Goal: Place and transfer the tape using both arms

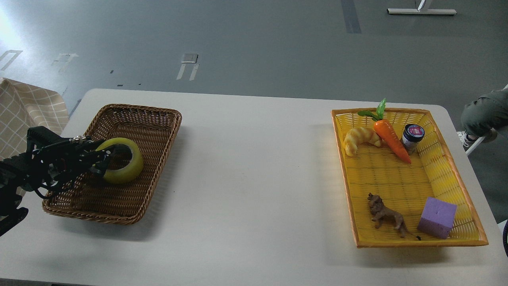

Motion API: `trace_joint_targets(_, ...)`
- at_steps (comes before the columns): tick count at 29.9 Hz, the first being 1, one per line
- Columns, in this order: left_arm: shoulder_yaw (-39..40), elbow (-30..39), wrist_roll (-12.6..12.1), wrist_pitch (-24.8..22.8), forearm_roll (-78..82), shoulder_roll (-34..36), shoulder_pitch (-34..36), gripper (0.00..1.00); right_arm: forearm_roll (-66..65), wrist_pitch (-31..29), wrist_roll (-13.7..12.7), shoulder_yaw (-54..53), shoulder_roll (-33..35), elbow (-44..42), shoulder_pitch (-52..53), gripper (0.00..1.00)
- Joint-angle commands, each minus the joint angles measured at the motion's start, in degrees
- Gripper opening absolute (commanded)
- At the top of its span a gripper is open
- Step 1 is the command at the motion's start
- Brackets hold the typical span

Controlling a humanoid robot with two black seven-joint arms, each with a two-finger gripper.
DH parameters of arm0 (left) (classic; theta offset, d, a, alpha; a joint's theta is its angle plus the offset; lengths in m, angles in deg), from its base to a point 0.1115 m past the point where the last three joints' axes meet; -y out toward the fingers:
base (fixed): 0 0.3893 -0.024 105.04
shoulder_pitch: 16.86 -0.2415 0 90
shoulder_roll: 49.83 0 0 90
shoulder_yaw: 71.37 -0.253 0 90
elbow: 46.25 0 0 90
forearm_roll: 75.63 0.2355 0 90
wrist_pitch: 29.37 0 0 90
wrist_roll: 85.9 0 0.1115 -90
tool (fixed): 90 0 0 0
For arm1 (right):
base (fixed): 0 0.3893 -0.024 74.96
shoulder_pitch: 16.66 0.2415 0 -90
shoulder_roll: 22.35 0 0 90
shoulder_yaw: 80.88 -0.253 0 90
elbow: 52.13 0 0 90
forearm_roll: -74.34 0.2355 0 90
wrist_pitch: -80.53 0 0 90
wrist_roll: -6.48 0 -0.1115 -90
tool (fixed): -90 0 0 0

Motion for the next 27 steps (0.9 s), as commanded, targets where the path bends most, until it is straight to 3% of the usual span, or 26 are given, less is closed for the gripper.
trace_joint_targets(1, 0.09, -0.01, 0.13, 0.97, 0.00, 0.16, 0.04, 0.87, 0.00, 0.00, 0.00, 0.09, 0.00, 0.02, -0.31, 1.00)
trace_joint_targets(5, 0.09, -0.01, 0.13, 1.67, 0.00, 0.16, 0.39, 0.95, 0.00, 0.00, 0.00, 0.09, 0.00, -0.07, -0.66, 1.00)
trace_joint_targets(10, 1.14, -0.01, 0.74, 3.51, -1.85, 0.08, 2.67, 0.97, 0.00, 0.00, 0.09, 0.00, -0.09, -0.07, -0.84, 1.00)
trace_joint_targets(15, 1.06, 1.05, 6.71, 4.66, -20.73, -3.26, 9.96, 0.98, 0.00, 0.00, 0.09, -0.26, -0.26, -0.07, -0.75, 1.00)
trace_joint_targets(20, 1.23, 2.98, 7.42, 4.57, -37.94, -7.38, 16.11, 0.98, 0.00, 0.00, 0.09, -0.61, -0.26, -0.07, -0.58, 1.00)
trace_joint_targets(24, 1.32, 6.57, 7.42, 4.66, -49.56, -10.55, 17.09, 0.98, 0.00, 0.00, 0.00, -0.61, -0.26, 0.20, -0.22, 1.00)
trace_joint_targets(27, 4.21, 12.02, 7.69, 5.45, -61.08, -15.21, 16.65, 0.98, -0.09, 0.00, -2.45, -0.52, 0.53, 0.46, 0.39, 1.00)
